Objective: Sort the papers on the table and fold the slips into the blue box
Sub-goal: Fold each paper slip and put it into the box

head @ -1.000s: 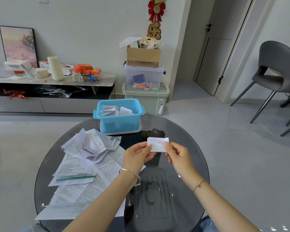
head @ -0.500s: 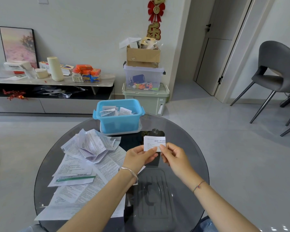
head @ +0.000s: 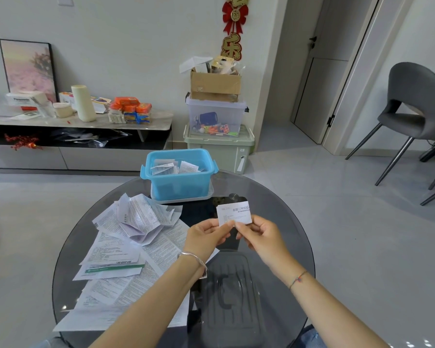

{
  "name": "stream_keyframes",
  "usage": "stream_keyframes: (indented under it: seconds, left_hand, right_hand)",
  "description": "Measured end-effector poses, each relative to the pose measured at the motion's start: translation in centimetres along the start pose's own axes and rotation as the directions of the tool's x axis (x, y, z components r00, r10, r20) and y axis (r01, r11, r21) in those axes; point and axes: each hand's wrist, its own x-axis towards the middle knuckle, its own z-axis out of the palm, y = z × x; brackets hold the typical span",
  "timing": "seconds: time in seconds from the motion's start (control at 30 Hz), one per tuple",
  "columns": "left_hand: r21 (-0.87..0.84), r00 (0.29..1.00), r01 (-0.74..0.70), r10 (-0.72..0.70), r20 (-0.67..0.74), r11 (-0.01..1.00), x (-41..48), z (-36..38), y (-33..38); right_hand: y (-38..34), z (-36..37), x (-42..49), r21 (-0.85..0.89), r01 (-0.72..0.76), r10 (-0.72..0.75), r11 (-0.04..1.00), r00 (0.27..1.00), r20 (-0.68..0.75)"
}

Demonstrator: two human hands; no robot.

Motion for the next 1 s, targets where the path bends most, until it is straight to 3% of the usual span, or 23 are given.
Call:
stream_keyframes:
  seconds: [0.3,0.6,1.0]
  left_hand:
    - [0.032,0.999,-0.035,0.034,0.039,0.999,0.6,-0.3,0.9]
    - [-0.057,0.999,-0.009,0.012,0.044,0.998,1.4,-0.3,1.3]
    - [0.049,1.0,-0.023,0.023,0.009,0.999,1.7,-1.8,2.5]
  right_hand:
    - [-0.6,-0.9,0.5,0.132,-0.085,0.093,0.988,0.995,-0.048]
    - [-1.0,-1.1,0.9,0.203,-0.119,0.123,0.972,0.992,-0.01]
    - [-1.7,0.7,2.2,-0.006,-0.028,0.028,1.0,0.997,-0.071]
